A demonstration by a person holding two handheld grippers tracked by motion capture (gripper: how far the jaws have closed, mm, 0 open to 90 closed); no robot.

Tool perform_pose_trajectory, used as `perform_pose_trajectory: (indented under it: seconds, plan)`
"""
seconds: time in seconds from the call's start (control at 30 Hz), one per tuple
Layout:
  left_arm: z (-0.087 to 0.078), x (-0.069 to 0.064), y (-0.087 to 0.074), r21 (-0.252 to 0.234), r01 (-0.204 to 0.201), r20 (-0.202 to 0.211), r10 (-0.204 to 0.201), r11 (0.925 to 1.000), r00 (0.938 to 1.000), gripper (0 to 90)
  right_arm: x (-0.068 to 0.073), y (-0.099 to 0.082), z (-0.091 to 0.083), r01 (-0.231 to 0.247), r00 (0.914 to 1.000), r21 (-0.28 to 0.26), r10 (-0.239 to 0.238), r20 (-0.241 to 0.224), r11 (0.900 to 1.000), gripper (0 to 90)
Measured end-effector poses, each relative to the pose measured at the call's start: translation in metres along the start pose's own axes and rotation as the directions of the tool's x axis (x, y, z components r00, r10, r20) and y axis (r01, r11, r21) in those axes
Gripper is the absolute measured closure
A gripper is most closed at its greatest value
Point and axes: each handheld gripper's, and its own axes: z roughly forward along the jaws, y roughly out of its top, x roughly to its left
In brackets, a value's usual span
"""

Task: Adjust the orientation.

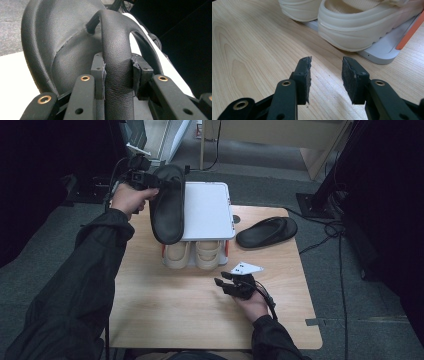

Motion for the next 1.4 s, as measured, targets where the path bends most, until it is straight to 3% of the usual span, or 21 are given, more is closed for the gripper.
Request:
perform_pose_trajectory:
  seconds: [0.43, 1.13, 1.3, 1.4]
  plan:
    - [0.027, 0.003, 0.0, 0.021, -0.015, 0.003, 0.015, 0.9997, 0.9999, 67.7, -0.001, 0.001, -0.001, 0.005, 1.0, -0.01, -0.005, -0.003, 0.9999, 59.2]
    - [0.04, 0.006, -0.003, 0.046, -0.018, -0.017, 0.019, 0.9988, 0.9997, 66.5, -0.001, 0.001, -0.002, 0.01, 1.0, -0.015, -0.01, -0.002, 0.9998, 59.3]
    - [0.041, 0.005, -0.003, 0.052, -0.039, -0.012, 0.039, 0.9979, 0.9992, 62.9, -0.001, 0.001, -0.002, 0.007, 1.0, -0.014, -0.007, -0.003, 0.9999, 59.2]
    - [0.04, 0.005, -0.004, 0.054, -0.047, -0.001, 0.047, 0.9974, 0.9989, 54.7, -0.001, 0.001, -0.002, 0.011, 0.9999, -0.015, -0.011, -0.001, 0.9998, 59.2]
